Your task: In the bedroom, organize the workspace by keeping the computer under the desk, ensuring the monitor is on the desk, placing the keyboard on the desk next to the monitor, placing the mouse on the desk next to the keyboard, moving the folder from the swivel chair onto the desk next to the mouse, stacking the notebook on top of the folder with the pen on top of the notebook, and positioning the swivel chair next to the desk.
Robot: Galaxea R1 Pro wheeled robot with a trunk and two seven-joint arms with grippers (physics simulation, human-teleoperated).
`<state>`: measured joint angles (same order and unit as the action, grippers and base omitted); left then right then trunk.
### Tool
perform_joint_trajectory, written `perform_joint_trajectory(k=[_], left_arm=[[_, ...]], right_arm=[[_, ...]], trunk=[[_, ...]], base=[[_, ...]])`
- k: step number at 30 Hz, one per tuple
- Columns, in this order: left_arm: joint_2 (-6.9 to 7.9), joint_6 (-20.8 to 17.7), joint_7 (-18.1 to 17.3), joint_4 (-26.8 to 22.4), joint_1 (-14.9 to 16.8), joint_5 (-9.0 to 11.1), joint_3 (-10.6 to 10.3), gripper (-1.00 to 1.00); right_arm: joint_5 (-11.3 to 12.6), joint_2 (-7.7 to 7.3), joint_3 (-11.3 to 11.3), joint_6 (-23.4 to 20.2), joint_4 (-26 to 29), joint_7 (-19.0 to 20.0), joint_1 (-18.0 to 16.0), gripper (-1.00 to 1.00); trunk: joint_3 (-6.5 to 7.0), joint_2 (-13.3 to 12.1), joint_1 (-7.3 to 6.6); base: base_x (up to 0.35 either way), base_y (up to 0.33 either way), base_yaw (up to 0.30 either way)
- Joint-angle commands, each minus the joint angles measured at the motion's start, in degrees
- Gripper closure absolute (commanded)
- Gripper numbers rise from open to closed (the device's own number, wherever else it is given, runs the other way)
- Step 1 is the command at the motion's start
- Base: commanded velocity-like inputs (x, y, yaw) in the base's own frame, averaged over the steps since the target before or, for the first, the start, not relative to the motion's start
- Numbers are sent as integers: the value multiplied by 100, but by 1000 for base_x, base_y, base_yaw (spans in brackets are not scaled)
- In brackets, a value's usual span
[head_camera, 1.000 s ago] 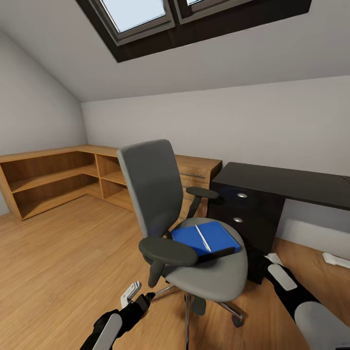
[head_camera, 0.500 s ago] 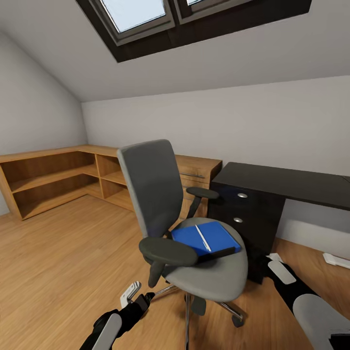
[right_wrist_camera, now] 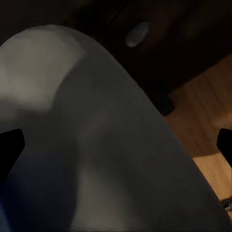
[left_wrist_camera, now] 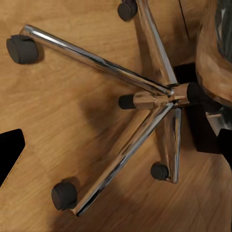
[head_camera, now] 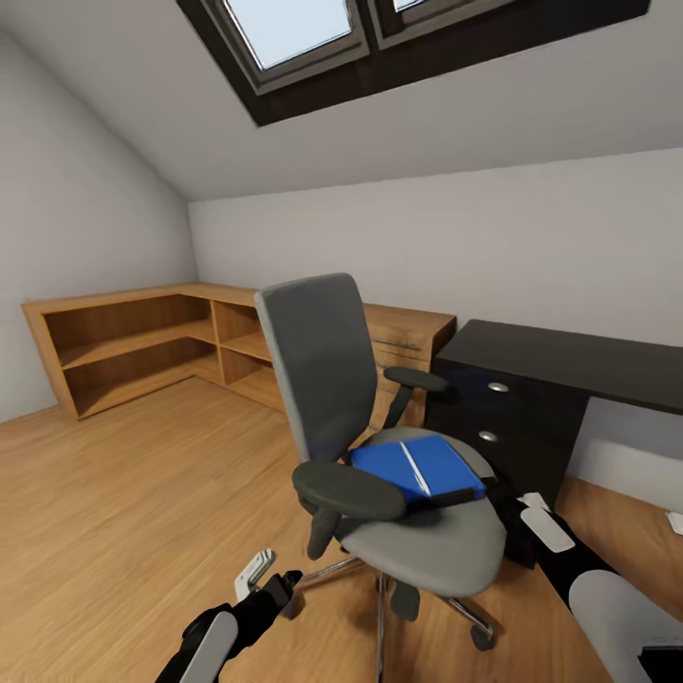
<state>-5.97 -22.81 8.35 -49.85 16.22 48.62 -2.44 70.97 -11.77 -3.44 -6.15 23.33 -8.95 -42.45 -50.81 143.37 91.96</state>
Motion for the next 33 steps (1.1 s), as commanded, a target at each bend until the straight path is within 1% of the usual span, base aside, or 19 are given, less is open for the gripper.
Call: perform_joint_trajectory(k=[1,5,13,24,33], left_arm=[[2,-12,52,-7,4,60,-11,-100],[0,-12,52,-6,4,55,-17,-100],[-37,-12,52,-1,4,37,-35,-100],[-53,-12,52,-3,4,1,-43,-100],[-45,-12,52,-7,4,15,-38,-100]], right_arm=[[98,5,-40,-8,17,-42,3,-100],[93,7,-48,2,18,-38,1,-100],[92,8,-43,8,22,-37,3,-100],[87,8,-53,1,30,-30,5,-100],[83,14,-77,30,55,-12,8,-100]], trunk=[[-4,2,-1],[3,2,-1],[5,2,-1],[5,2,-1],[5,2,-1]], base=[[0,0,223],[18,0,136],[21,-7,18],[207,-116,9],[34,-19,216]])
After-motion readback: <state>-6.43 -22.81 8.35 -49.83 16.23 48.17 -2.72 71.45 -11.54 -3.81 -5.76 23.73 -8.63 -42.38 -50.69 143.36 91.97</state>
